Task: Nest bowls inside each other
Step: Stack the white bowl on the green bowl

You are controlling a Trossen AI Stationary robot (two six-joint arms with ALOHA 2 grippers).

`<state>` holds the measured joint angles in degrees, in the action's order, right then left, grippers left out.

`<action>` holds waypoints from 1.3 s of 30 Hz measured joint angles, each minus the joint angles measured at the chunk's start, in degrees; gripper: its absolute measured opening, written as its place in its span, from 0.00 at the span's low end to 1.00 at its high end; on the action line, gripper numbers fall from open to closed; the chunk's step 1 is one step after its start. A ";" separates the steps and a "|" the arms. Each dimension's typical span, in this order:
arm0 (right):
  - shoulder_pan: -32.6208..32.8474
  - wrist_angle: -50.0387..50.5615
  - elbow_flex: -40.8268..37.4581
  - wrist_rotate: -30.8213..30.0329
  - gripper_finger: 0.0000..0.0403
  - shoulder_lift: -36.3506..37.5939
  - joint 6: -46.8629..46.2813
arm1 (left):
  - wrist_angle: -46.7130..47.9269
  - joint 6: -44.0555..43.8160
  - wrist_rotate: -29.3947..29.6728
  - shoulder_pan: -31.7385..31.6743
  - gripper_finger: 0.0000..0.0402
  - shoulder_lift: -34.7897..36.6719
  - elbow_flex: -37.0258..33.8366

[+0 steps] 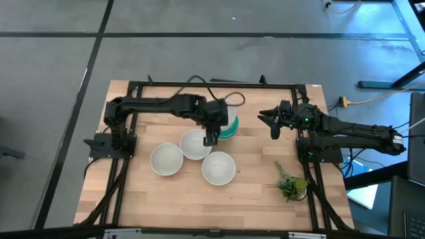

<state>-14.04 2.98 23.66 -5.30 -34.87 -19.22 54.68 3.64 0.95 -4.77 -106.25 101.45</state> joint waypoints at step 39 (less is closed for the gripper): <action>0.00 2.30 -0.04 -0.15 0.32 -0.52 -0.07 | -1.41 0.40 -0.28 1.04 0.05 -8.99 0.00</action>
<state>-14.04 5.29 23.62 -5.45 -35.40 -19.29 53.28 4.04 0.67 -3.73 -115.24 101.45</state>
